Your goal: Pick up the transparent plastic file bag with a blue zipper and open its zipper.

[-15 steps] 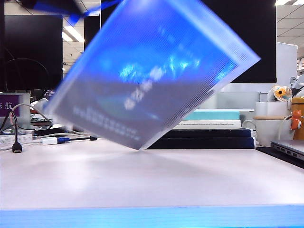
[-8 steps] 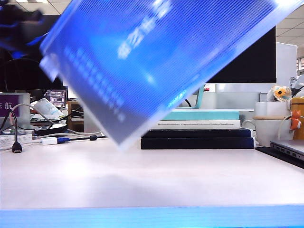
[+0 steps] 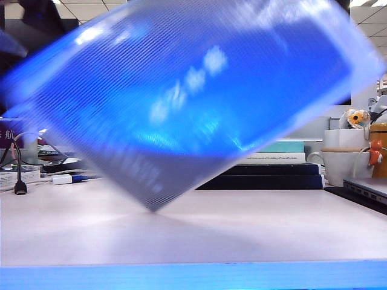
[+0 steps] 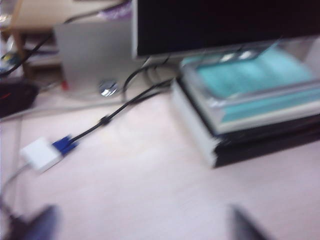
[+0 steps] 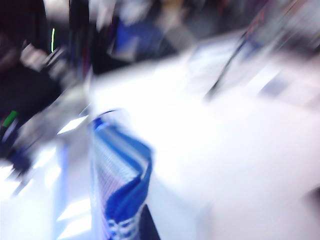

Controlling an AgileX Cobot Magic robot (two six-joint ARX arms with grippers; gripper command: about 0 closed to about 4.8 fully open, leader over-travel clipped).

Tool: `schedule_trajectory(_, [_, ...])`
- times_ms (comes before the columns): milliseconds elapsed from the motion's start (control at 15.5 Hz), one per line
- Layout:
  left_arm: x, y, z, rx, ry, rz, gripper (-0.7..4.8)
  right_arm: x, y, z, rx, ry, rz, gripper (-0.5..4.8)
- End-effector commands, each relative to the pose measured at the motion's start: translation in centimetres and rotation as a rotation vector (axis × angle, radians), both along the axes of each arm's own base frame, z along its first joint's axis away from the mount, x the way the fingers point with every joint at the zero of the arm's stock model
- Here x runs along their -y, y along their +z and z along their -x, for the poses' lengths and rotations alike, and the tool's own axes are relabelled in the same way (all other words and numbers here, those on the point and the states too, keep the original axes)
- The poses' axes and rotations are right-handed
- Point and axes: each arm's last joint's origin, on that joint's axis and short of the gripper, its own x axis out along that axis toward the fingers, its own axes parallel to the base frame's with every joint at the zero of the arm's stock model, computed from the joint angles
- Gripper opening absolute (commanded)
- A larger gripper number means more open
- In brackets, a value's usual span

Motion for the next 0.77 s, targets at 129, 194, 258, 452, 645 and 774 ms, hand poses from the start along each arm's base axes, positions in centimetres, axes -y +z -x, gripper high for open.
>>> schedule_trajectory(129, [-0.1,0.5,0.2,0.019,-0.029,0.033,4.79,-2.1,-5.1,-0.7,-0.106,0.112,0.119,-0.05])
schedule_trajectory(194, [-0.1,0.5,0.2,0.019,-0.029,0.032,4.79,-2.3,-6.1,-1.1,-0.114,0.093,0.144,-0.05])
schedule_trajectory(258, [-0.1,0.5,0.2,0.017,-0.028,0.036,4.79,-2.3,-7.0,-1.5,-0.122,0.057,0.189,-0.05])
schedule_trajectory(452, [-0.1,0.5,0.2,0.014,-0.026,0.044,4.79,-2.1,-9.0,-2.9,-0.120,-0.065,0.332,-0.05])
schedule_trajectory(645, [0.1,0.8,0.4,0.032,-0.088,0.061,4.79,1.7,-6.5,-3.5,-0.167,-0.303,0.241,2.75])
schedule_trajectory(774, [0.2,0.8,0.4,0.030,-0.118,0.071,4.79,3.8,-5.1,-2.6,-0.203,-0.386,0.211,2.74])
